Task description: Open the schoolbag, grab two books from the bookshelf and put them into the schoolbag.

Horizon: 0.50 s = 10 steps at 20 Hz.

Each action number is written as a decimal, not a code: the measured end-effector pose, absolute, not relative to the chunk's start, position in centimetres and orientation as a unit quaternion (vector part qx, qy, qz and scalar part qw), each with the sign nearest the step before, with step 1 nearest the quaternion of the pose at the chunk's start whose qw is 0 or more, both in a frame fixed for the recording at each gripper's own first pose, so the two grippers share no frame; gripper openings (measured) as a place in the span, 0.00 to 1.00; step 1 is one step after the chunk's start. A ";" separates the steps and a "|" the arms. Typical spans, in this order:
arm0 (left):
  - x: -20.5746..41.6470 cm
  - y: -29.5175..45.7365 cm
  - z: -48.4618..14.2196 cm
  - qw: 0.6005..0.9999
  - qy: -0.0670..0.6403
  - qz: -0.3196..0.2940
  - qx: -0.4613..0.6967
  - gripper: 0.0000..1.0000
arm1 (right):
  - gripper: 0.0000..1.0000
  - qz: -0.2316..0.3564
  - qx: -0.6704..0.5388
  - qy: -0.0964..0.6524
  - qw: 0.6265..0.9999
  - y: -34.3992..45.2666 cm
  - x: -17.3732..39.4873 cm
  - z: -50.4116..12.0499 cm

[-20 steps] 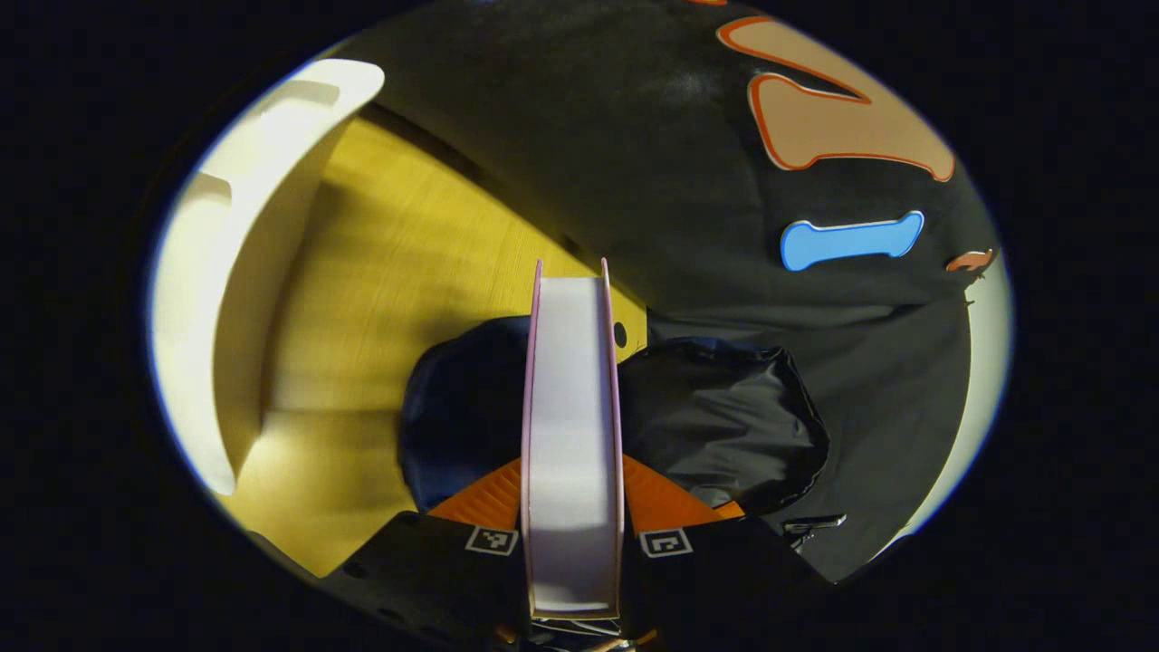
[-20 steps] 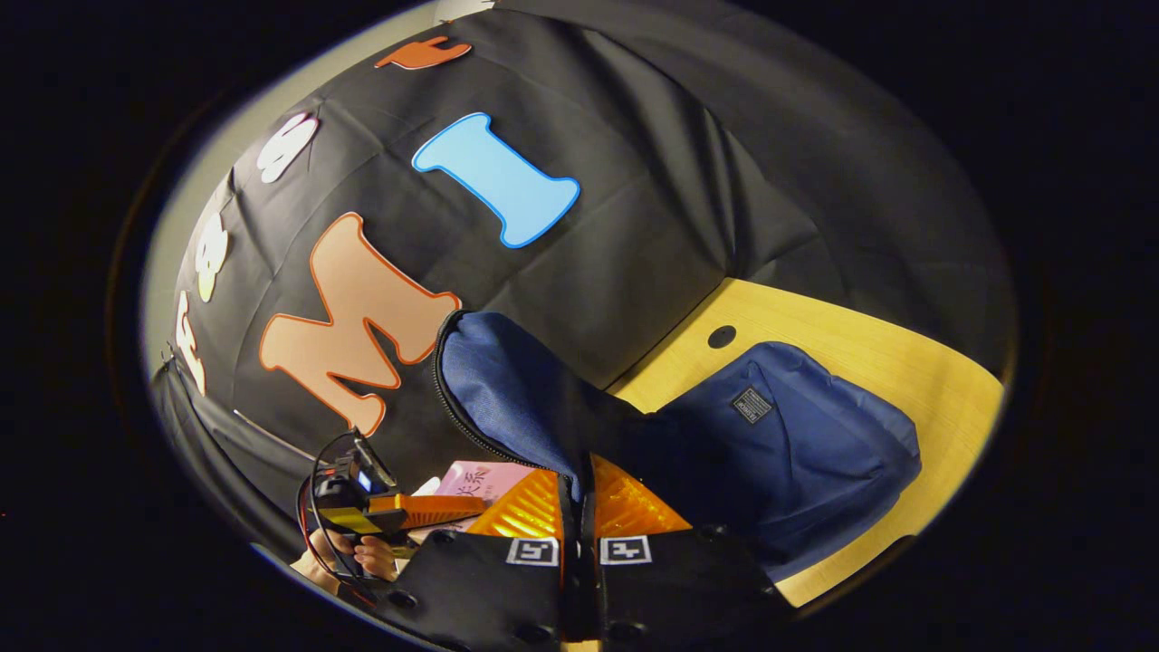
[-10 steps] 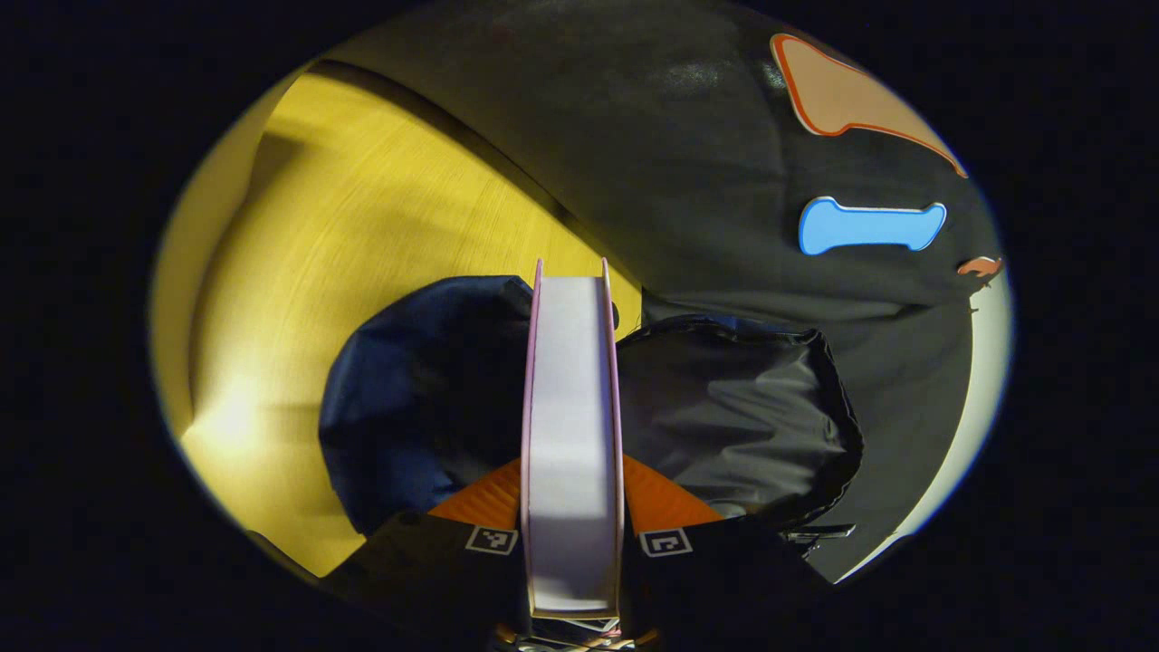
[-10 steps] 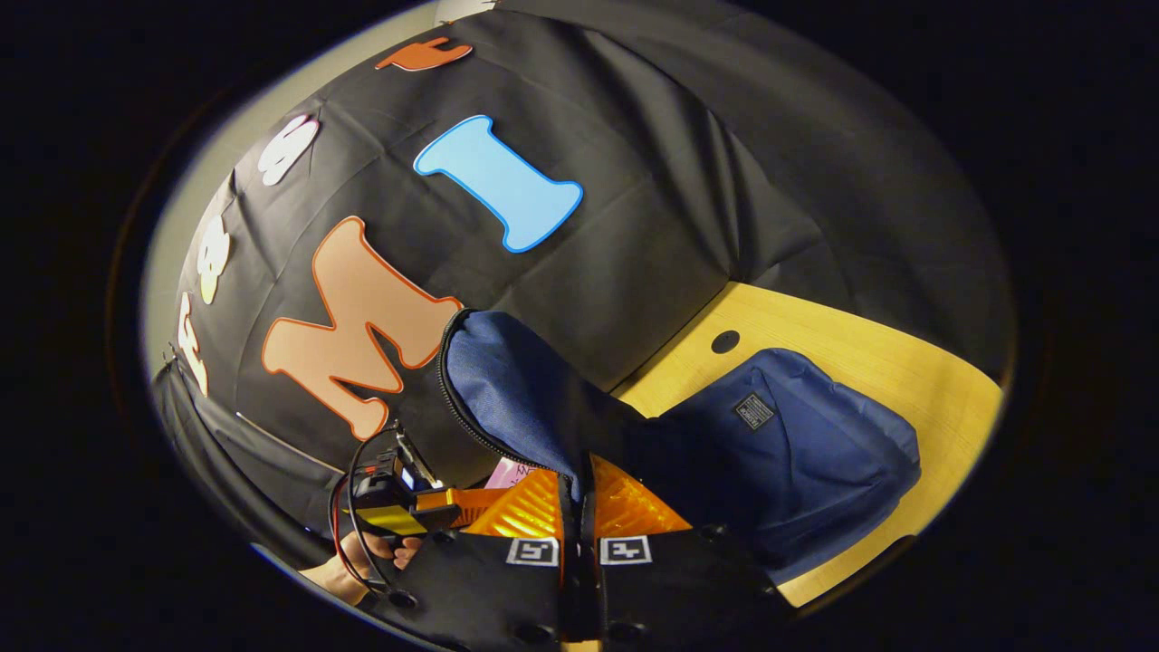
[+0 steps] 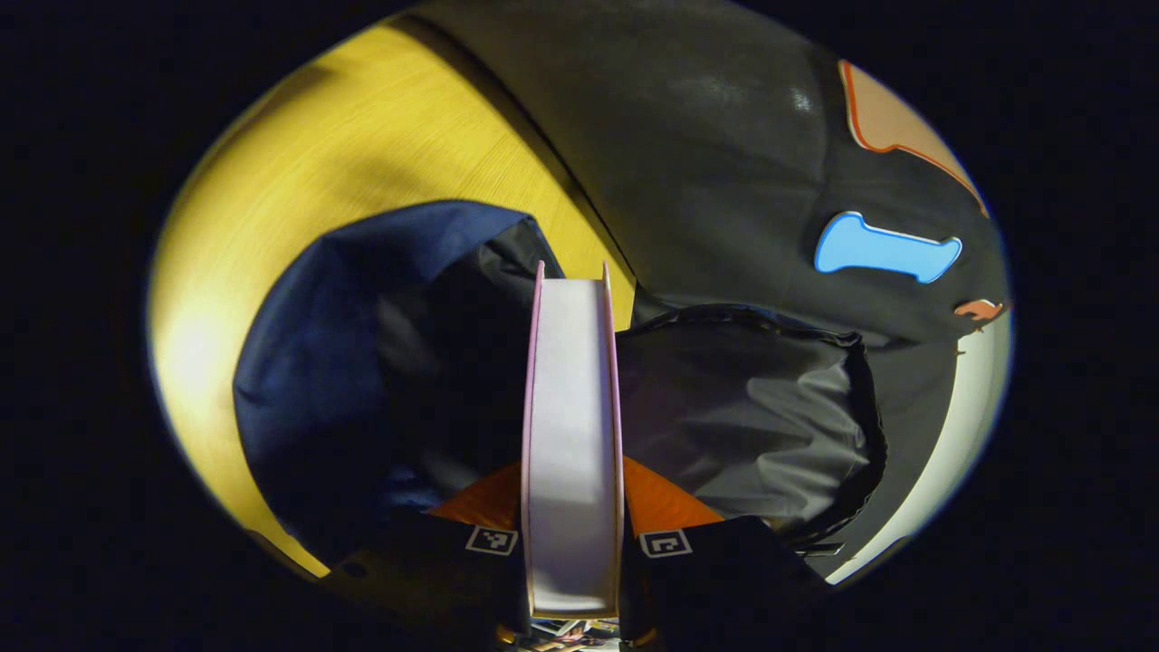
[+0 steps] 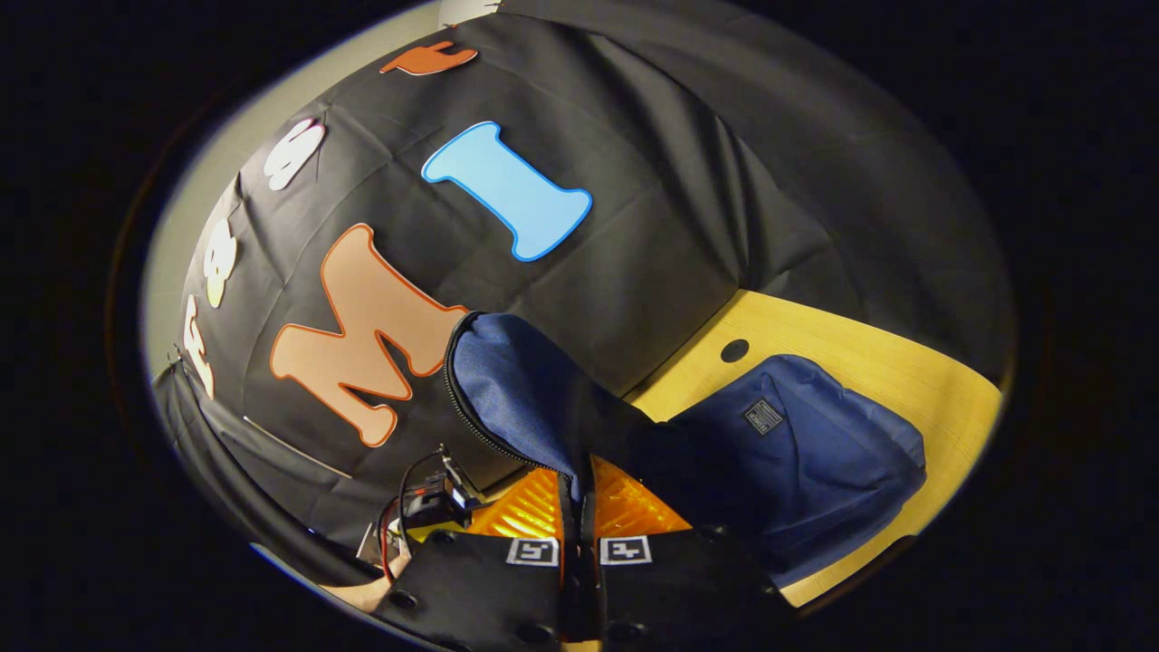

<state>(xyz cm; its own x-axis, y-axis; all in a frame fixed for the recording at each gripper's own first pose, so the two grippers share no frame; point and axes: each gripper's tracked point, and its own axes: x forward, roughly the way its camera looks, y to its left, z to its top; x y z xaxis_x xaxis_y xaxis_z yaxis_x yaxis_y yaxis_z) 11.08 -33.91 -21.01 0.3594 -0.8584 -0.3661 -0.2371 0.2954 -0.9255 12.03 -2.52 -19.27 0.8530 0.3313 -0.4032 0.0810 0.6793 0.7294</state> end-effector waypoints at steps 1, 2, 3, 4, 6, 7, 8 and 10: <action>10.9 -34.4 -21.2 0.619 0.507 -0.249 -0.546 0.33 | 0.03 0.073 0.394 0.261 0.878 -2.3 12.1 -19.3; 10.7 -35.0 -21.3 0.614 0.503 -0.248 -0.555 0.34 | 0.03 0.074 0.394 0.261 0.878 -2.3 12.2 -19.2; 10.5 -35.6 -21.5 0.610 0.498 -0.253 -0.562 0.35 | 0.03 0.077 0.394 0.261 0.878 -2.2 12.2 -19.1; 10.3 -36.2 -21.8 0.608 0.494 -0.254 -0.568 0.36 | 0.03 0.079 0.393 0.261 0.878 -2.2 12.3 -19.1; 9.8 -37.1 -22.4 0.599 0.495 -0.252 -0.577 0.34 | 0.03 0.080 0.386 0.264 0.880 -2.2 12.4 -19.2; 9.4 -37.6 -22.4 0.595 0.498 -0.253 -0.578 0.34 | 0.03 0.079 0.383 0.267 0.881 -2.2 12.3 -19.3; 9.3 -37.7 -22.5 0.592 0.500 -0.251 -0.579 0.34 | 0.02 0.077 0.383 0.268 0.881 -2.3 12.4 -19.4; 9.5 -37.6 -22.3 0.593 0.503 -0.256 -0.575 0.34 | 0.03 0.073 0.388 0.268 0.879 -2.6 12.4 -19.4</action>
<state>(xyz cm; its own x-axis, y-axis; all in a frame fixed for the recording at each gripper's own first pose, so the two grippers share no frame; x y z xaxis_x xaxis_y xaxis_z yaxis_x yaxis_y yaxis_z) 9.46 -37.64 -22.35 0.3637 -0.8813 -0.3016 -0.2742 0.2082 -0.9389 12.43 -2.57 -19.40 0.8453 0.3369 -0.4148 0.0793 0.6884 0.7209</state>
